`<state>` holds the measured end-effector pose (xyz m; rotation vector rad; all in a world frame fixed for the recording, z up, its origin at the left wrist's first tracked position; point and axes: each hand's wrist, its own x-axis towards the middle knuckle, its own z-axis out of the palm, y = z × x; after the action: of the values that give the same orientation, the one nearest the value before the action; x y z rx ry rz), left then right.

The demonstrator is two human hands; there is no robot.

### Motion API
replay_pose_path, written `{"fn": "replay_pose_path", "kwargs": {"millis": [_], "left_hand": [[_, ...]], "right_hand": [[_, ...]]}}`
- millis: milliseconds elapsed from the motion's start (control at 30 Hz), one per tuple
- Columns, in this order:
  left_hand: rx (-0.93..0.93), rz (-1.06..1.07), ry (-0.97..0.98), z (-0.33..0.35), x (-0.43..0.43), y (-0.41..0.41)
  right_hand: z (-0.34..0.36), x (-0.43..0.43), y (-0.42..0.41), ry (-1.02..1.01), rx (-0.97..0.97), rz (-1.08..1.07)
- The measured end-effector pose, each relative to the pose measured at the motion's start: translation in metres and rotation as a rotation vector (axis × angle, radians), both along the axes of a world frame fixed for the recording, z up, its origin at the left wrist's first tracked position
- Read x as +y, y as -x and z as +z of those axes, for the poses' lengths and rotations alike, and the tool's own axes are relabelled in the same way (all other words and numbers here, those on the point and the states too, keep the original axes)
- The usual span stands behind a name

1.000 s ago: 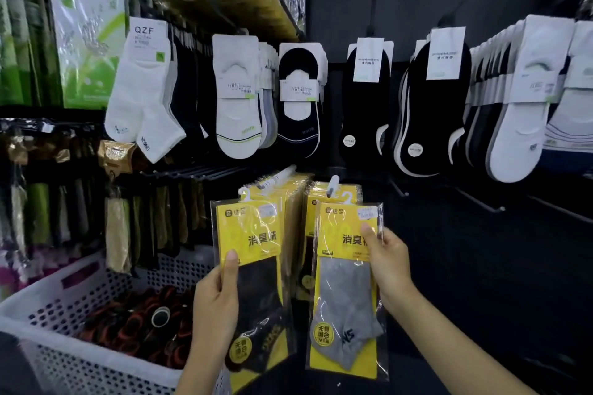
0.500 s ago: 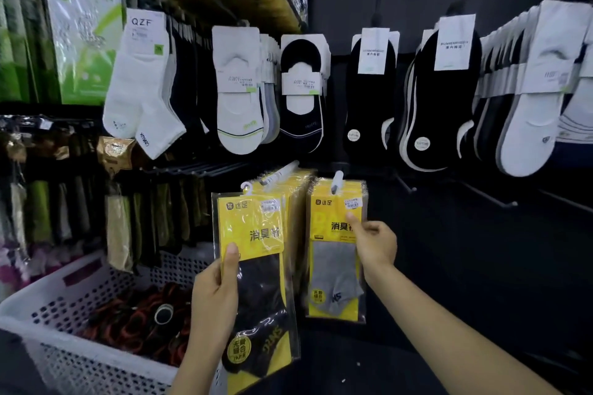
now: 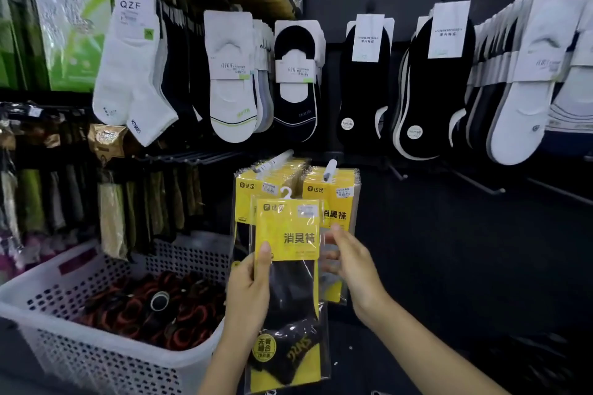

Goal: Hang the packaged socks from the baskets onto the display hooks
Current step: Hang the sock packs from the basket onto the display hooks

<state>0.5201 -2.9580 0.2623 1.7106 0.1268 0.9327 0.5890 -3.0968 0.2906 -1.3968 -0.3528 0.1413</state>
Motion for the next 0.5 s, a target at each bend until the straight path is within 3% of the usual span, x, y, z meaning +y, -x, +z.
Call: {"fn": "replay_pose_path", "kwargs": {"millis": [133,300,500], "left_hand": [[-0.026,-0.132,0.075,-0.007,-0.019,-0.004],[-0.013,-0.257,0.148,-0.009,-0.029,-0.009],[0.1,-0.31,0.144,-0.009,-0.033,-0.013]], "right_hand": [[-0.001,0.002,0.011,-0.079,-0.048,0.045],[0.002,-0.012,0.003,-0.215,-0.087,-0.114],[0.008,-0.015,-0.019,-0.138,-0.179,-0.301]]}}
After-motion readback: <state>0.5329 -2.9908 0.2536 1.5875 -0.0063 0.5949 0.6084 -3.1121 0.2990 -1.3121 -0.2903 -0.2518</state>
